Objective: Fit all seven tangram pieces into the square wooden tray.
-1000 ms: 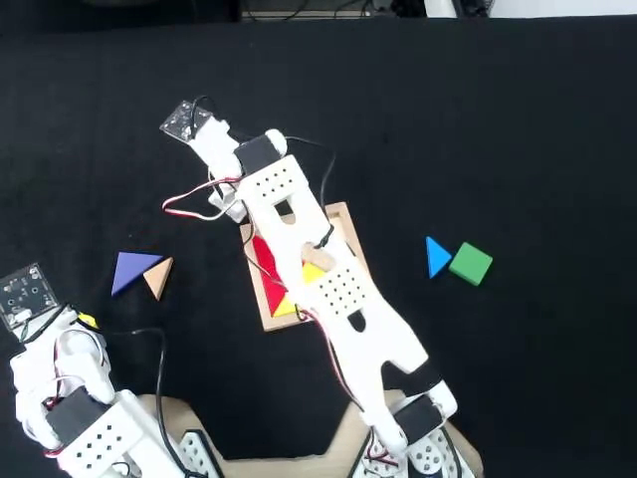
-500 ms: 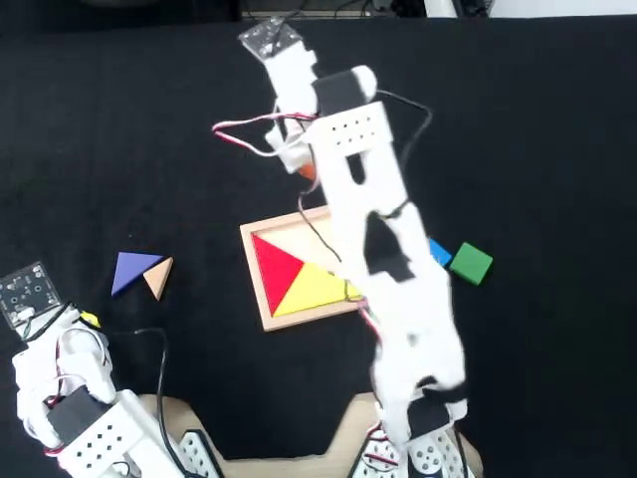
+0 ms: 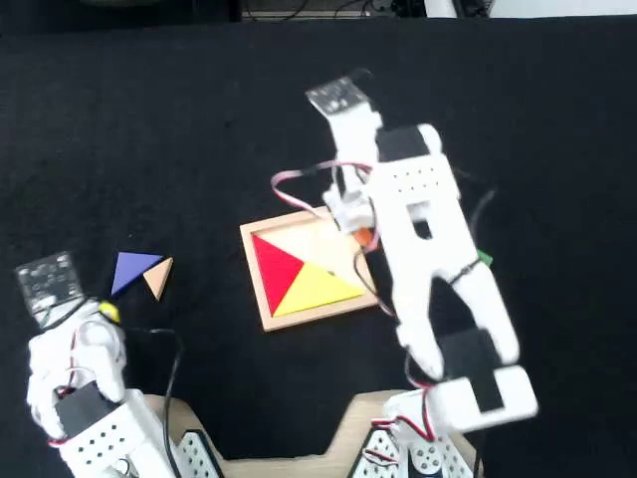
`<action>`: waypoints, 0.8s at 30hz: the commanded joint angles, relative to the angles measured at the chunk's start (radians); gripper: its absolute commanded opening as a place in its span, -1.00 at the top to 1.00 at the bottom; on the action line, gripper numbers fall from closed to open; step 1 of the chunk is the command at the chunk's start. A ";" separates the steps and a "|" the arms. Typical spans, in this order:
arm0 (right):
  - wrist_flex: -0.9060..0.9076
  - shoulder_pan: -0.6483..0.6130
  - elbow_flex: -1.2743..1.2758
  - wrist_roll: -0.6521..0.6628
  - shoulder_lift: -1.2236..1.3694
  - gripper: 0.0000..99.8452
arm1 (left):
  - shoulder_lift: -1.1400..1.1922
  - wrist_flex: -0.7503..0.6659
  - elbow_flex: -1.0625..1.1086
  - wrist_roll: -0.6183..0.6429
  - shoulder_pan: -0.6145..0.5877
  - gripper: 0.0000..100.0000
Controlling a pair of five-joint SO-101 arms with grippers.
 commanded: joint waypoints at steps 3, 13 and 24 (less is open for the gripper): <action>-0.259 -0.020 0.329 0.003 -0.220 0.98 | -0.008 -0.032 -0.088 0.242 0.286 0.60; -0.431 -0.083 0.426 -0.123 -0.180 0.98 | -0.003 -0.213 0.019 0.285 0.410 0.60; -0.555 -0.091 0.492 -0.176 -0.062 0.98 | -0.008 -0.186 0.019 0.285 0.410 0.60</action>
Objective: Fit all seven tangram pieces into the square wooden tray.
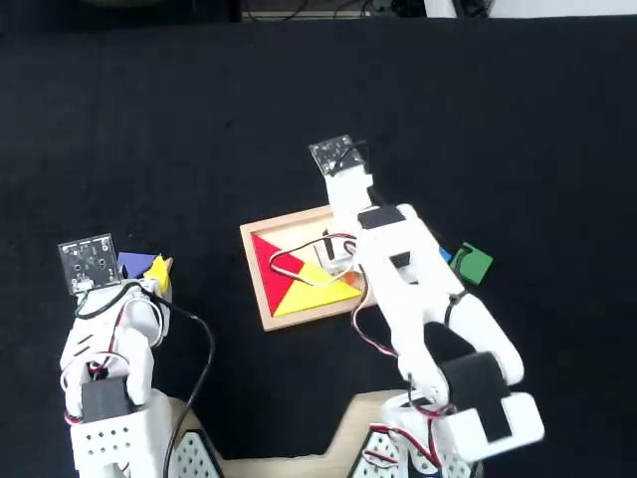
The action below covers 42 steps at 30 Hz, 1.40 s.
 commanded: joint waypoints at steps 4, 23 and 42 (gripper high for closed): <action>-0.020 -0.012 -0.001 -0.005 0.012 0.98 | -0.008 0.002 0.019 0.008 0.010 0.60; -0.009 0.009 -0.025 0.080 0.002 0.60 | -0.008 0.003 0.019 0.008 0.010 0.60; 0.015 0.103 0.039 0.095 -0.162 0.63 | -0.008 0.006 0.019 0.008 0.018 0.60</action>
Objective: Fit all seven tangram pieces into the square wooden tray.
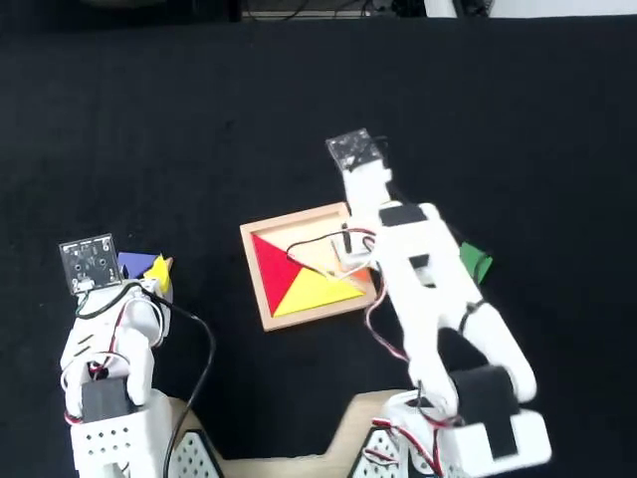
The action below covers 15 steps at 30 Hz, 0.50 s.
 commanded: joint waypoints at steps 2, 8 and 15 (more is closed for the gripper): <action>-0.034 0.014 0.030 0.008 -0.065 0.63 | -0.008 0.005 0.019 0.008 0.012 0.60; -0.052 0.008 0.030 0.008 -0.065 0.64 | -0.008 0.005 0.019 0.008 0.012 0.60; -0.072 -0.129 -0.031 0.008 -0.062 0.98 | -0.008 0.005 0.019 0.008 0.012 0.60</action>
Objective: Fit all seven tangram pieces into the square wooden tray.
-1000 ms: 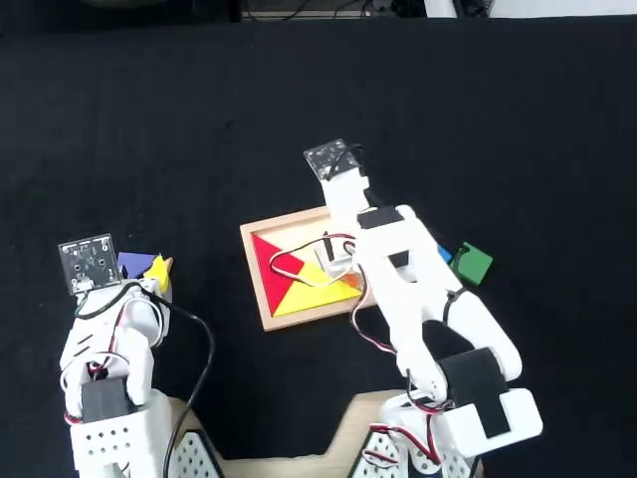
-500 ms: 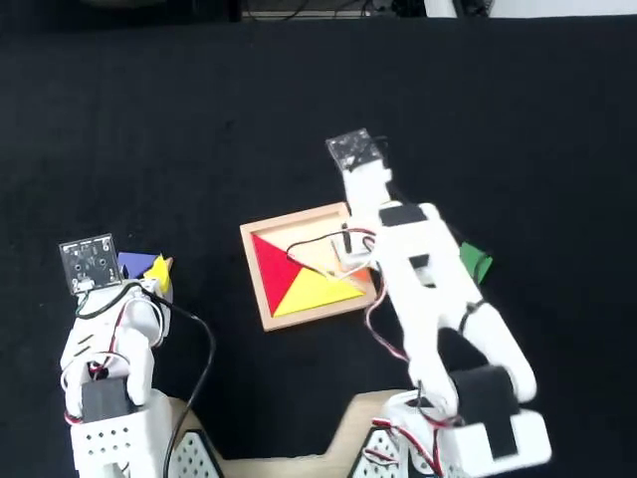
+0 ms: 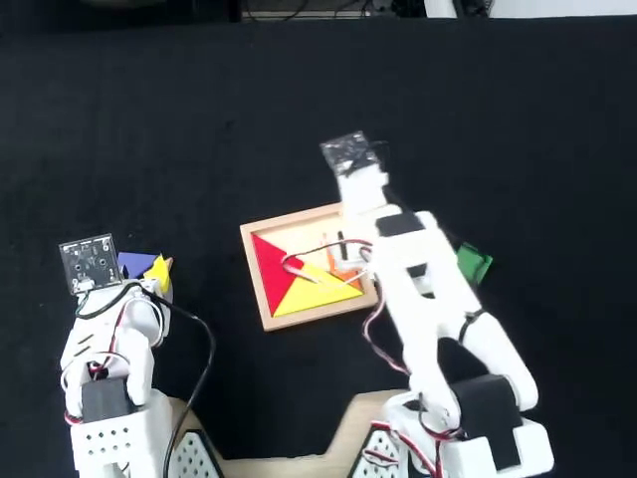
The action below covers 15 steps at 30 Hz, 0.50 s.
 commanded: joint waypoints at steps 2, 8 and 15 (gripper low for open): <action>-0.014 -0.077 -0.091 0.008 -0.036 0.95 | -0.008 0.005 0.019 0.008 0.012 0.60; -0.014 -0.081 -0.191 0.072 0.122 0.98 | -0.008 0.005 0.019 0.008 0.012 0.60; 0.005 -0.081 -0.289 0.083 0.321 0.98 | -0.006 0.005 0.019 0.006 0.012 0.60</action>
